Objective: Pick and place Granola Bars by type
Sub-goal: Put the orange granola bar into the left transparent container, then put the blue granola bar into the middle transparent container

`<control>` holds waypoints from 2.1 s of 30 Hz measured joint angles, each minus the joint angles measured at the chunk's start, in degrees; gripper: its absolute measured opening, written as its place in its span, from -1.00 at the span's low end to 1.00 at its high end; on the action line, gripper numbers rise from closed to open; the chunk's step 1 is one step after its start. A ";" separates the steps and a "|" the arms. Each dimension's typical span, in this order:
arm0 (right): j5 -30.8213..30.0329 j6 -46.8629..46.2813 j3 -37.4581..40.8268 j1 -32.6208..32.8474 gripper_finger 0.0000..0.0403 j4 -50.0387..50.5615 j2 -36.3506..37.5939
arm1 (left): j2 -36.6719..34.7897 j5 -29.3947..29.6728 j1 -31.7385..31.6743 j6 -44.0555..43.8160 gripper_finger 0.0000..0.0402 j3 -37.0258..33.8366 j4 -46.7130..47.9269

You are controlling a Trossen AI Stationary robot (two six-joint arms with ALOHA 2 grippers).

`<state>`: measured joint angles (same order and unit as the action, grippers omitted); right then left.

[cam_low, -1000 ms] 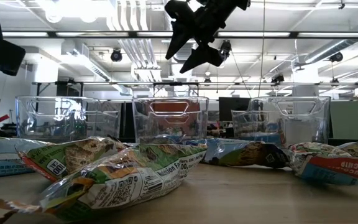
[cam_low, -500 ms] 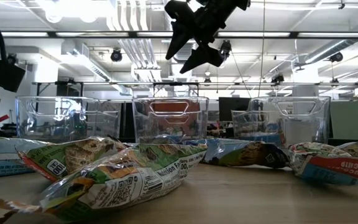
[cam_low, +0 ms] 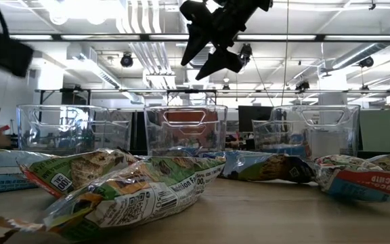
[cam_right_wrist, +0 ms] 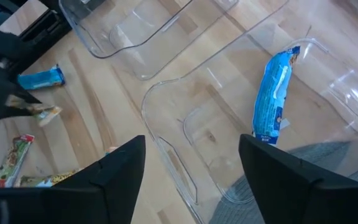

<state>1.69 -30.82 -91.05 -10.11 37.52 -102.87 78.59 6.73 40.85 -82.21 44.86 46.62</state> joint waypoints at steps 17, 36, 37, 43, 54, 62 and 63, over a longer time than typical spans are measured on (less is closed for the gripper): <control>-0.17 1.50 0.00 0.00 0.20 -0.04 0.00 | -31.17 29.92 -36.91 13.24 -0.75 -0.17 5.85; -0.66 5.62 0.09 1.98 0.22 3.08 0.00 | -24.70 -1.44 -67.13 41.96 -0.23 -4.23 -8.40; -0.66 5.82 0.11 2.04 0.23 3.08 0.00 | -25.42 -3.49 -65.79 42.70 -0.23 -3.62 -8.64; -0.76 8.47 0.31 2.55 0.22 3.03 0.00 | -30.36 -5.82 -51.07 45.63 -0.22 0.59 -8.63; 1.11 7.27 0.47 6.71 0.19 13.46 0.02 | -29.48 13.73 -17.98 26.49 -0.22 -0.34 -7.02; -2.00 4.25 0.55 10.26 0.18 15.29 0.02 | -22.54 15.54 -2.20 5.76 -0.22 -0.90 -3.71; -2.14 3.98 0.55 10.57 0.18 15.20 0.02 | -21.29 15.02 -0.80 2.64 -0.22 -0.82 -2.13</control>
<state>-0.45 -26.84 -90.50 0.46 52.71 -102.85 57.30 21.75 40.05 -79.56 44.04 44.49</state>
